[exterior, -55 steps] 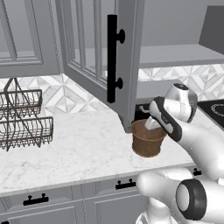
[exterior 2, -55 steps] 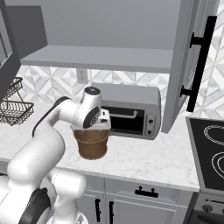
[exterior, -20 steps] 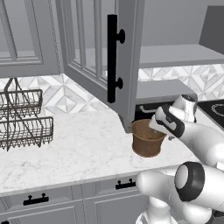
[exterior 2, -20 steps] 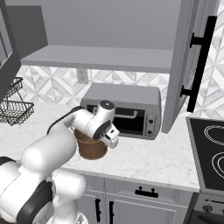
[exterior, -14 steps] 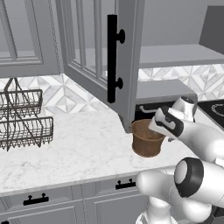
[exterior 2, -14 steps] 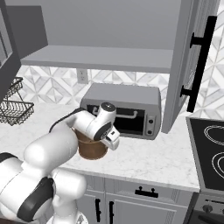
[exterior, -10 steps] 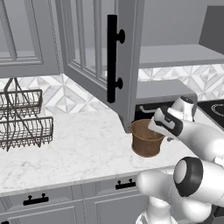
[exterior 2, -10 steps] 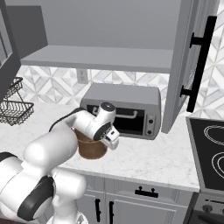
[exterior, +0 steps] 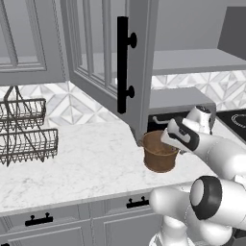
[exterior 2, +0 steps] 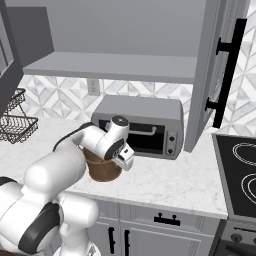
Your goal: Open the cabinet, pick up the bread from the cabinet and place it in the basket. Then move the basket to the dining counter.
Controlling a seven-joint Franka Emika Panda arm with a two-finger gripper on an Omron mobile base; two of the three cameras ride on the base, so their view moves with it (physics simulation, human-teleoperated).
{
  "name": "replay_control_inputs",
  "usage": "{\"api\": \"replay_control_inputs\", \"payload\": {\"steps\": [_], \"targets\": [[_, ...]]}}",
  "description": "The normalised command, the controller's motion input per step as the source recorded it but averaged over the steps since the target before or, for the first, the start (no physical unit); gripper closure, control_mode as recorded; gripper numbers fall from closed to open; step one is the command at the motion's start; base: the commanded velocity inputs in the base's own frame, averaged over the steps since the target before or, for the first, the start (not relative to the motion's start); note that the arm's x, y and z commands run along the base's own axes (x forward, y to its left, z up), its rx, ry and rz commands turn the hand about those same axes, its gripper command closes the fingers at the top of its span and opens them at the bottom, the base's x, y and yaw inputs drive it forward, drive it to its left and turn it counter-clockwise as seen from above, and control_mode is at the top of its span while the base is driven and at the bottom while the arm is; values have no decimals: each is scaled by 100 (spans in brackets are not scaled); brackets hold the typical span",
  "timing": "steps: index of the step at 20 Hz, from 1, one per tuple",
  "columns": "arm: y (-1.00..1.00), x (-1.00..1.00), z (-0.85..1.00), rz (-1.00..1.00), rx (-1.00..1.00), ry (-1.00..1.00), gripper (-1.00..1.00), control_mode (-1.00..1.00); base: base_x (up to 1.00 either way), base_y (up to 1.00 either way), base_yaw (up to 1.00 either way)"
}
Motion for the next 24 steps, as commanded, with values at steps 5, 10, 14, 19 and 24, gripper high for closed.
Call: {"api": "replay_control_inputs", "payload": {"steps": [5,10,14,19,24], "targets": [[6,-22,0,-6,2,0,100,-100,0,0,0],[0,-53,45,-21,12,0,100,-100,0,0,0],[9,-56,65,-22,1,-10,100,-100,0,0,0],[0,-46,94,-18,-9,-6,100,-100,0,0,0],[-7,-44,88,-6,3,0,100,-100,0,0,0]]}}
